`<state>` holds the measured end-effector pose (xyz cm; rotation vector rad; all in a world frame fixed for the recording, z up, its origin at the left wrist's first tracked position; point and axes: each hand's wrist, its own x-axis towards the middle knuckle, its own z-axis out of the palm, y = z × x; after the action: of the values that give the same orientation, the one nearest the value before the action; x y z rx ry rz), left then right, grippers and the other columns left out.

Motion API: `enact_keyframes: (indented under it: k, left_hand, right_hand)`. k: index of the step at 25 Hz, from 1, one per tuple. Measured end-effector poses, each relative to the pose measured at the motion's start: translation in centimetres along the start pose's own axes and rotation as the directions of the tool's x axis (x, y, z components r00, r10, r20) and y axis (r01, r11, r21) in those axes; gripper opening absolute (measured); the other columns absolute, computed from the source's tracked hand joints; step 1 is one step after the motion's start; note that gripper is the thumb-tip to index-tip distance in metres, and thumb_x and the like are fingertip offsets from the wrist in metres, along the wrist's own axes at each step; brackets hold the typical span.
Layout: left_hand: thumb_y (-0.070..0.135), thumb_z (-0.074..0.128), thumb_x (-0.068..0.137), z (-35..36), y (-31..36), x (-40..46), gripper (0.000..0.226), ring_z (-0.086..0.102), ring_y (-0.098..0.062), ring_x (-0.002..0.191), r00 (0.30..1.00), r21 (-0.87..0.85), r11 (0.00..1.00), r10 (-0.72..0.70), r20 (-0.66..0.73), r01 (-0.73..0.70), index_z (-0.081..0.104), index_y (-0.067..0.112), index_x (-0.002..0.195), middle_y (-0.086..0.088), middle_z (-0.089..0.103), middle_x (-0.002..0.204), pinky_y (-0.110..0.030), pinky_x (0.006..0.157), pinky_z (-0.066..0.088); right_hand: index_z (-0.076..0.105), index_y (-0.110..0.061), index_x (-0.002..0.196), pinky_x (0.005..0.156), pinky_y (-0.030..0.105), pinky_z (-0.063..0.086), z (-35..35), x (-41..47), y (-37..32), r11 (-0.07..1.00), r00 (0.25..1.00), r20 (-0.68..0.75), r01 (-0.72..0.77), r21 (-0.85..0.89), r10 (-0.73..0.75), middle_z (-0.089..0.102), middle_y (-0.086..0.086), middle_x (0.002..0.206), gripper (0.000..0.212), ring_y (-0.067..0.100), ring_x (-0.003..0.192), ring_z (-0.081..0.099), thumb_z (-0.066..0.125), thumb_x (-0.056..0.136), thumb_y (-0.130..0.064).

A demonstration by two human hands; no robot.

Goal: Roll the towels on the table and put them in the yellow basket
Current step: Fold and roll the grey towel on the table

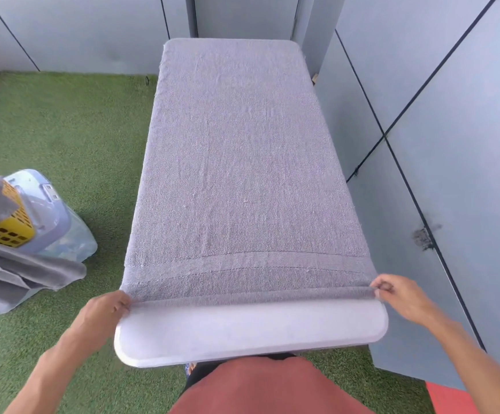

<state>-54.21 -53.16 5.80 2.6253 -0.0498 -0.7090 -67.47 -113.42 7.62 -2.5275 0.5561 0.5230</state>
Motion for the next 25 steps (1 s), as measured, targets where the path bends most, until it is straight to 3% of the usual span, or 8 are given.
enact_keyframes:
  k: [2,5,7,9,12,16,19,25]
  left_hand:
    - [0.005,0.065,0.086,-0.8,0.3,1.0,0.020,0.063,-0.017,0.076,1.000,-0.052,0.998,-0.029,-0.007,0.029,0.060,0.024,0.088,-0.001,0.064,0.091,-0.031,0.064,0.053]
    - [0.005,0.075,0.075,-0.3,0.8,0.6,0.022,0.050,-0.025,0.081,0.966,0.174,0.983,0.102,-0.238,-0.061,0.063,0.023,0.070,-0.002,0.057,0.085,-0.036,0.069,0.043]
    - [-0.007,0.071,0.073,1.5,1.6,-1.2,0.017,0.044,-0.024,0.078,0.915,0.288,0.950,0.219,-0.338,-0.121,0.066,0.009,0.075,-0.006,0.057,0.084,-0.037,0.062,0.041]
    - [-0.017,0.065,0.071,3.7,1.7,-2.8,0.029,0.046,-0.024,0.082,0.902,0.267,0.953,0.234,-0.362,-0.140,0.061,0.005,0.089,-0.009,0.058,0.092,-0.039,0.059,0.049]
    - [-0.018,0.063,0.070,5.8,1.0,-3.4,0.047,0.047,-0.031,0.098,0.902,0.258,0.955,0.238,-0.360,-0.149,0.050,0.007,0.108,-0.012,0.050,0.109,-0.045,0.067,0.055]
    - [-0.028,0.052,0.067,5.3,1.1,-2.1,0.058,0.039,-0.028,0.089,0.907,0.205,0.974,0.174,-0.384,-0.100,0.048,0.010,0.110,-0.010,0.044,0.106,-0.041,0.067,0.048]
    - [-0.023,0.044,0.072,4.7,0.6,-0.7,0.039,0.039,-0.029,0.085,0.890,0.317,0.936,0.268,-0.369,-0.151,0.053,0.005,0.098,-0.011,0.043,0.102,-0.047,0.072,0.044]
    - [-0.020,0.058,0.072,4.8,0.6,-1.1,0.048,0.037,-0.026,0.085,0.893,0.213,0.969,0.200,-0.403,-0.122,0.052,0.009,0.109,-0.013,0.048,0.105,-0.045,0.070,0.045]
  right_hand:
    - [0.057,-0.030,0.073,0.062,0.022,0.039,0.0,1.1,-1.1,0.992,0.992,-0.060,-0.105,0.064,0.108,0.064,0.001,0.070,0.032,0.021,0.071,0.060,0.074,0.077,-0.002]
    - [0.055,-0.031,0.068,0.069,0.032,0.041,1.6,0.2,-1.7,0.996,0.960,-0.274,-0.073,-0.051,0.056,0.054,-0.005,0.075,0.036,0.023,0.077,0.055,0.074,0.075,-0.002]
    - [0.061,-0.023,0.078,0.070,0.035,0.045,3.5,-1.7,-2.3,0.999,0.939,-0.344,-0.009,-0.047,-0.008,0.054,-0.004,0.080,0.026,0.022,0.079,0.055,0.066,0.081,0.002]
    - [0.065,-0.012,0.097,0.083,0.039,0.048,5.1,-3.1,-2.4,0.997,0.925,-0.378,0.015,-0.071,-0.041,0.058,0.003,0.096,0.020,0.025,0.095,0.056,0.064,0.083,0.002]
    - [0.062,-0.006,0.112,0.099,0.041,0.042,5.6,-3.1,-1.9,0.992,0.936,-0.347,0.012,-0.125,-0.055,0.054,0.007,0.111,0.033,0.025,0.112,0.047,0.068,0.079,0.000]
    - [0.064,-0.003,0.099,0.091,0.036,0.038,4.7,-1.1,-2.8,0.990,0.929,-0.365,0.010,-0.140,-0.061,0.058,0.009,0.100,0.024,0.030,0.099,0.051,0.063,0.078,0.008]
    - [0.065,-0.001,0.097,0.086,0.035,0.038,4.7,-0.5,-2.4,0.987,0.915,-0.394,0.024,-0.161,-0.086,0.060,0.012,0.095,0.025,0.033,0.093,0.054,0.060,0.078,0.014]
    - [0.066,0.001,0.098,0.083,0.030,0.035,5.4,-0.7,-1.9,0.981,0.892,-0.431,0.062,-0.183,-0.137,0.061,0.012,0.093,0.029,0.034,0.089,0.055,0.060,0.076,0.019]
